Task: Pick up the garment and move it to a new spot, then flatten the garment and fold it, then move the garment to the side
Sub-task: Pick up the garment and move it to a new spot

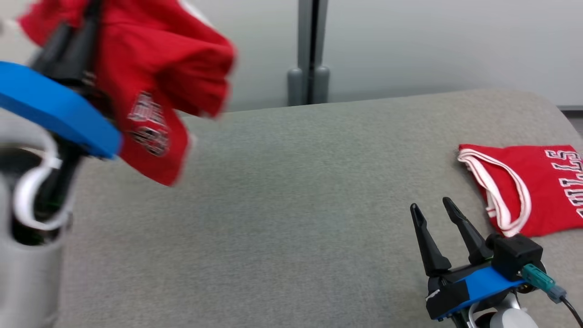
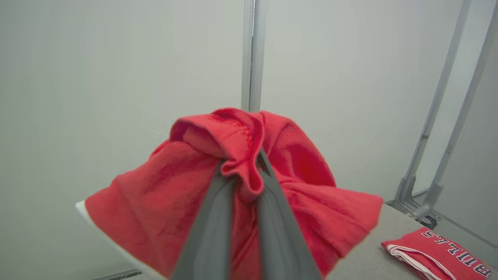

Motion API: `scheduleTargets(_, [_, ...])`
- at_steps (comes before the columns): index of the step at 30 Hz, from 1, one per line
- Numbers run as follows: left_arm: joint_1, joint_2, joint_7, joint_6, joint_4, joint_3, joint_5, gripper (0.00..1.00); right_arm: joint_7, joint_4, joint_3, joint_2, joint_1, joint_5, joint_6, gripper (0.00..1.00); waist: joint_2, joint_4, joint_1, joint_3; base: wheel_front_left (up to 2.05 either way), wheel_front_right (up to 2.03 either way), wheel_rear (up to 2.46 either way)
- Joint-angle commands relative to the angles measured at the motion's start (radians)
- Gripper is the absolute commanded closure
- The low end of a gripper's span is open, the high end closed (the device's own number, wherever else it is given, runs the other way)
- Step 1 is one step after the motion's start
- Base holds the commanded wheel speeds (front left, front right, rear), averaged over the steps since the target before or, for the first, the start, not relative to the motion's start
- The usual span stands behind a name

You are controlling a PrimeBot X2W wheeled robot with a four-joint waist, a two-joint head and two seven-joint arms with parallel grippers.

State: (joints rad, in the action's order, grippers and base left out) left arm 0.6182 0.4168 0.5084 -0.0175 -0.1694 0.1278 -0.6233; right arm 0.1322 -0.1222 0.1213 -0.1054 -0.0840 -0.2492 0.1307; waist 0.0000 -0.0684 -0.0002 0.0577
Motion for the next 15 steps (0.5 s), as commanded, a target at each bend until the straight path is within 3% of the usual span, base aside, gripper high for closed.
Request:
scheduleTargets(1, [-0.033,-0.029,-0.006,-0.002,-0.010,0.043,0.011,1.00,-0.004,0.007,0.003,0.001,-0.003,-0.004,0.000,0.00,0.0000,-0.028,0.0002,0.005,0.00,0.00,0.00])
scheduleTargets(5, [-0.083,-0.092,-0.014,-0.014,0.019,0.153,0.041,1.00,-0.006,0.016,0.015,0.005,-0.020,-0.007,0.000,0.00,0.0000,-0.084,0.0002,0.041,0.00,0.00,0.00])
scheduleTargets(11, [-0.144,-0.150,-0.064,-0.036,0.179,0.283,0.105,1.00,-0.001,0.008,0.023,0.009,-0.037,-0.010,0.000,0.00,0.0000,-0.143,0.0002,0.082,0.00,0.00,0.00])
scheduleTargets(15, [-0.167,-0.219,-0.151,-0.020,0.380,0.357,0.162,1.00,0.010,-0.002,0.026,0.009,-0.050,-0.014,0.000,0.00,0.0000,-0.173,0.0002,0.106,0.00,0.00,0.00])
